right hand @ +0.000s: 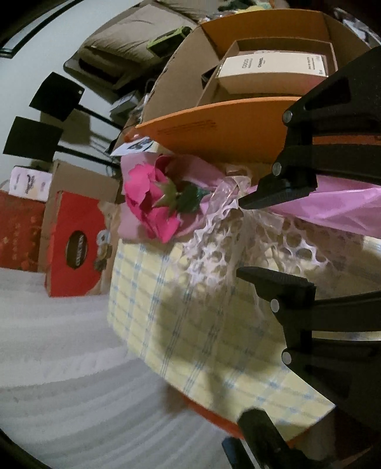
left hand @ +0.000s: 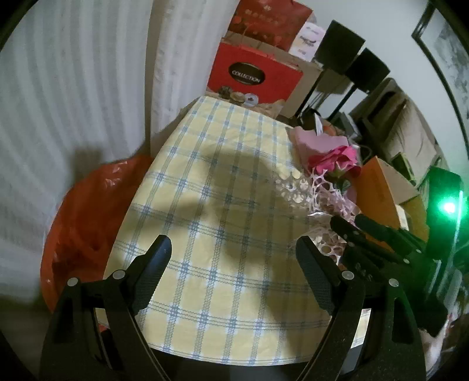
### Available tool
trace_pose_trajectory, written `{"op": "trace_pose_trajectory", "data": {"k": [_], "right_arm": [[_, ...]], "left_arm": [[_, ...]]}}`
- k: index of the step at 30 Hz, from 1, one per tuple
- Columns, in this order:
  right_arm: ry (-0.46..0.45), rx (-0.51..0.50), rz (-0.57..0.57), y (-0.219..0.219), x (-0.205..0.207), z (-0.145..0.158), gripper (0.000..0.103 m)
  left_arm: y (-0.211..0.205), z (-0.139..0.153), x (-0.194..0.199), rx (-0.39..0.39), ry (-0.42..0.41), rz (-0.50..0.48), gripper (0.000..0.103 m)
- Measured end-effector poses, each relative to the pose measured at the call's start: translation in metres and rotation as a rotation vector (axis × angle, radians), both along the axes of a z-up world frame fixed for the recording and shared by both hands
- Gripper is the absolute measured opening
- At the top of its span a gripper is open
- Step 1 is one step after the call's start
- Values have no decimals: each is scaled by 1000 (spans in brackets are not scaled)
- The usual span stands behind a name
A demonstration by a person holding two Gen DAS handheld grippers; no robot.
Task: Organize objects
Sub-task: 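Move both tools back toward the pink rose bouquet on the table, then grasp the bouquet netting with the left tool while the right tool grasps its pink wrapping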
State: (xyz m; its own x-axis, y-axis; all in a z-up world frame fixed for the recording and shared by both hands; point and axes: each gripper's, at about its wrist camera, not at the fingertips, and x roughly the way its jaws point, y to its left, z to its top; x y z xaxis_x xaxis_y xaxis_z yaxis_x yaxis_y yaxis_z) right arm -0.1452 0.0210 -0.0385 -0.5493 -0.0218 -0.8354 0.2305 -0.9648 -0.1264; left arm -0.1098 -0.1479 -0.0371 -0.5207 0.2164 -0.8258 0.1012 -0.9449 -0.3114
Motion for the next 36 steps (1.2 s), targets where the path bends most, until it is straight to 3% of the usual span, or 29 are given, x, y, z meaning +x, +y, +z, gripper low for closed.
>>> {"op": "trace_pose_trajectory", "data": {"k": [5,10,12,13,20,27,30,32,36], "right_arm": [[-40,28,-27,-2,-14,-18,53],[-76,31,-37,-3,-19,-34,51],[-79,25,-30,-4,-20,-36,29],[-101,5,-22,-3,-21,-39,4],[-119,-126,23,-1,-16,-40,3],[-97,-212,95,-11,3,-18,2],[-55,-164,90,-14,10,-7,3],[-24,-121,68,-12,11,-3,10],[-35,-124,55,-5,13,-4,11]], "left_arm": [[0,-3,0,9,-3,-4,85],[0,-6,-1,17,-11,-7,85],[1,-7,-1,21,-16,-6,85],[1,-8,-1,27,-19,-7,85],[3,-11,-1,51,-29,-13,85],[1,-11,1,55,-27,-9,85],[-1,-10,3,54,-25,-2,85],[0,-11,2,58,-27,-3,85],[4,-13,-9,54,-35,-20,85]]}}
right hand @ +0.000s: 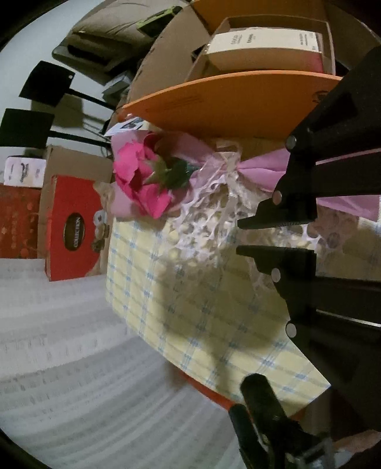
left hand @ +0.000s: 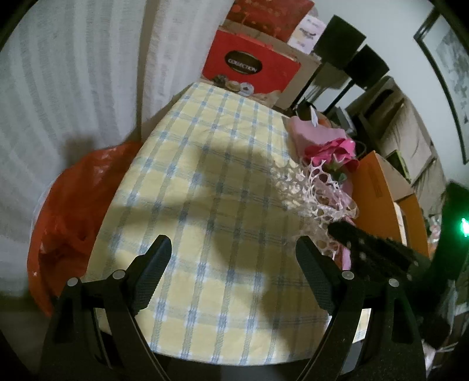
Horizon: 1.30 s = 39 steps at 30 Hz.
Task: Organize objects
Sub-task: 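Grasp the bouquet netting with the left tool while the right tool grasps its pink wrapping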
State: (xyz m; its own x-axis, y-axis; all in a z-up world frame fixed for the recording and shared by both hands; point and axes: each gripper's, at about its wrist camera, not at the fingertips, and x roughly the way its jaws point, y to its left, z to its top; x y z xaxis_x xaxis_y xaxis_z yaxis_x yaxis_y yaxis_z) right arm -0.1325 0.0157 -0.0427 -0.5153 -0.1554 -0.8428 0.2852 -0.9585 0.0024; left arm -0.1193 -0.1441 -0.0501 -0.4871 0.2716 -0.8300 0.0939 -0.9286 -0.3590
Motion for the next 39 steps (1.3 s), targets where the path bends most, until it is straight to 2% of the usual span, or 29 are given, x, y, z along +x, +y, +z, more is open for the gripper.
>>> {"op": "trace_pose_trajectory", "data": {"k": [3,7,12,16,18,20,22,23,25,26,30,35,39], "right_arm": [[0,-5,9,5,7,0,11],[12,-27,12,16,16,9,18],[48,-45,33,21,30,26,24],[51,-50,48,25,35,31,25],[50,-56,46,28,35,32,25],[49,-57,43,30,35,31,26],[47,-58,40,32,34,30,26],[45,-58,39,33,34,30,26],[41,-58,36,36,33,29,26],[38,-58,33,37,32,28,26],[35,-61,23,40,32,28,26],[45,-52,41,34,35,29,45],[30,-29,57,24,36,23,48]], "left_arm": [[7,-1,-15,-7,-3,-21,85],[25,-12,-40,13,-35,-55,85],[45,-22,-66,6,-29,-69,85],[59,-29,-80,78,-43,-92,85],[67,-32,-84,75,-46,-102,85],[71,-34,-86,65,-40,-100,78],[74,-37,-89,76,-45,-106,47],[75,-39,-90,76,-51,-108,39],[78,-41,-89,75,-56,-119,8],[77,-40,-88,85,-52,-124,4],[70,-27,-73,82,-3,-127,2],[48,-6,-44,106,32,-119,2],[32,6,-20,124,52,-111,2]]}}
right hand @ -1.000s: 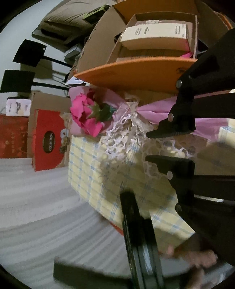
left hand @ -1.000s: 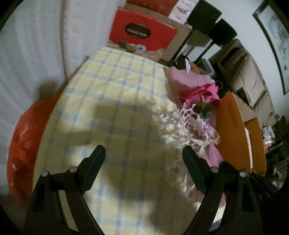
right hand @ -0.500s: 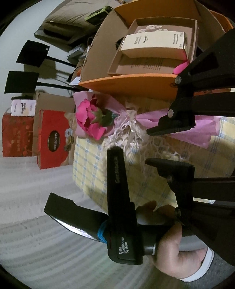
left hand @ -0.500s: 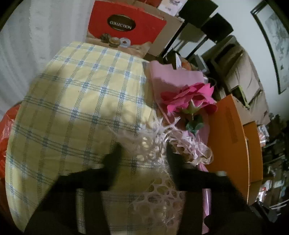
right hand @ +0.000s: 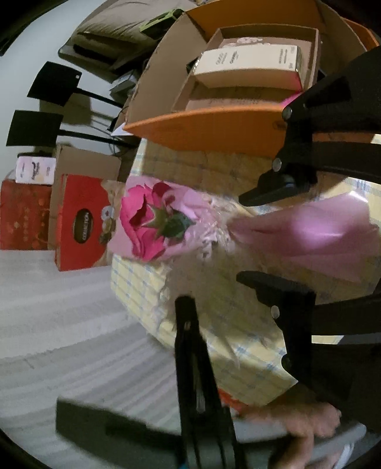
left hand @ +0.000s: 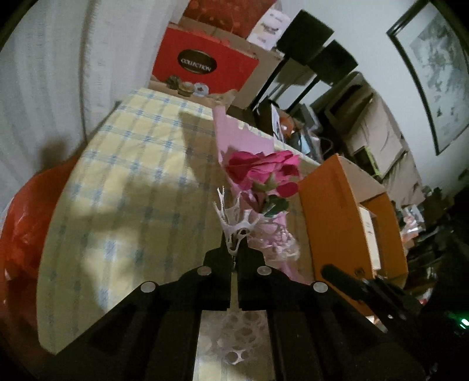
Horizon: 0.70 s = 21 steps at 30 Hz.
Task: Organize objects
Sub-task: 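Grasp the bouquet netting with the left tool while the right tool grasps its pink wrapping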
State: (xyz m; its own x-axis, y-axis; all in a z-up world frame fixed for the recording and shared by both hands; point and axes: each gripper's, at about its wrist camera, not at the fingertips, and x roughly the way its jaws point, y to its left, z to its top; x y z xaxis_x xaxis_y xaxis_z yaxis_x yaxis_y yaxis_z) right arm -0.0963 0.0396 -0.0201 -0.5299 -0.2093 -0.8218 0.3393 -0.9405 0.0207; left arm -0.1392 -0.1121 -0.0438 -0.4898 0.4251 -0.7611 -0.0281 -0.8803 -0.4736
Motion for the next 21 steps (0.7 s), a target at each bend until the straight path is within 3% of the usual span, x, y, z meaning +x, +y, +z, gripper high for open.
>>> {"op": "trace_pose_trajectory", "data": {"k": [5,8,9,11,13,15,19,21], "right_arm": [[-34,17,5,-4,0,-16,52],[-86,-36,17,-1,1,-25,53],[-108,-70,27,-1,1,-28,53],[-145,-110,41,-1,-1,-34,53],[-173,-132,40,-1,-2,-40,53],[-196,-171,52,0,-2,-44,53],[-215,-185,62,-3,-2,-51,51],[-224,-199,77,-4,-3,-54,35]], "left_arm": [[-13,7,18,1,10,21,3],[-12,5,24,-11,-1,-5,4],[-11,3,26,-23,-13,-16,8],[-8,0,25,-45,-32,-8,31],[-8,-1,20,-42,-23,6,63],[-5,-2,13,-62,-28,14,70],[6,-13,-3,-92,-57,9,70],[12,-21,-6,-104,-71,10,70]]}}
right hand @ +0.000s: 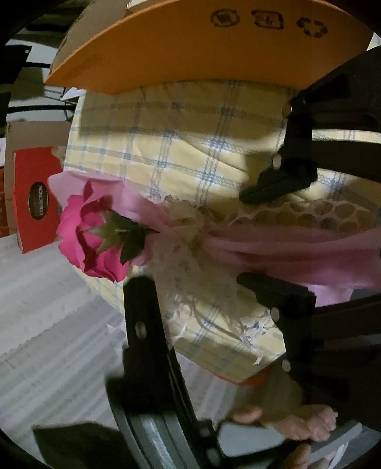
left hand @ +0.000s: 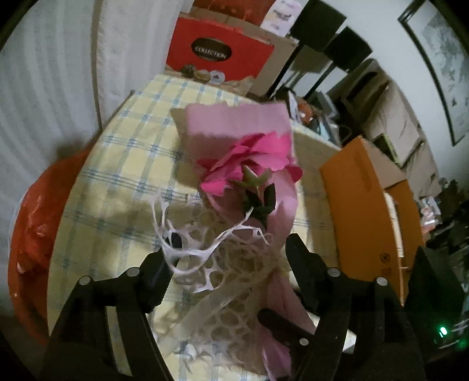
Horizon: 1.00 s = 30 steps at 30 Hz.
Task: Organize objects
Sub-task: 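Grasp the bouquet netting with the left tool while the right tool grasps its pink wrapping, then lift the bouquet with both tools and carry it over the orange box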
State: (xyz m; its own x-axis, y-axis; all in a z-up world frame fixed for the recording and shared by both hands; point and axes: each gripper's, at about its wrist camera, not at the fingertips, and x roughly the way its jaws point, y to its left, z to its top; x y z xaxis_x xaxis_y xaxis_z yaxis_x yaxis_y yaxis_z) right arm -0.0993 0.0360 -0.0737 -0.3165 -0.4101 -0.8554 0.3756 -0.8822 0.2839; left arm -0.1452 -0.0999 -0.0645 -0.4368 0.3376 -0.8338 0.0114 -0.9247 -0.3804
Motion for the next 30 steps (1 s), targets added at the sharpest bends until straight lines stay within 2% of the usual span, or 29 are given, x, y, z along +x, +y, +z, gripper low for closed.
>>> {"op": "trace_pose_trajectory", "data": {"k": [1,5,6,8,11,12,13,19,30], "right_arm": [[-11,-15,10,-1,0,-2,29],[-1,-36,30,-1,1,-1,23],[-1,-42,37,-1,2,0,23],[5,-51,52,-1,4,3,22],[28,-46,68,4,8,13,22],[40,-48,73,5,9,18,22],[47,-50,77,7,10,22,21],[127,-31,97,16,18,53,21],[231,-28,86,55,16,115,21]], "left_arm": [[3,-4,-1,2,-7,-3,70],[16,-17,-4,17,-26,-11,70],[18,-17,-3,27,-19,-10,67],[20,-16,-2,41,-5,-4,46],[24,-4,2,54,30,-11,31],[27,3,5,46,49,-20,21],[30,9,6,42,59,-26,19],[40,45,14,39,125,-38,11],[78,124,17,94,239,-108,6]]}}
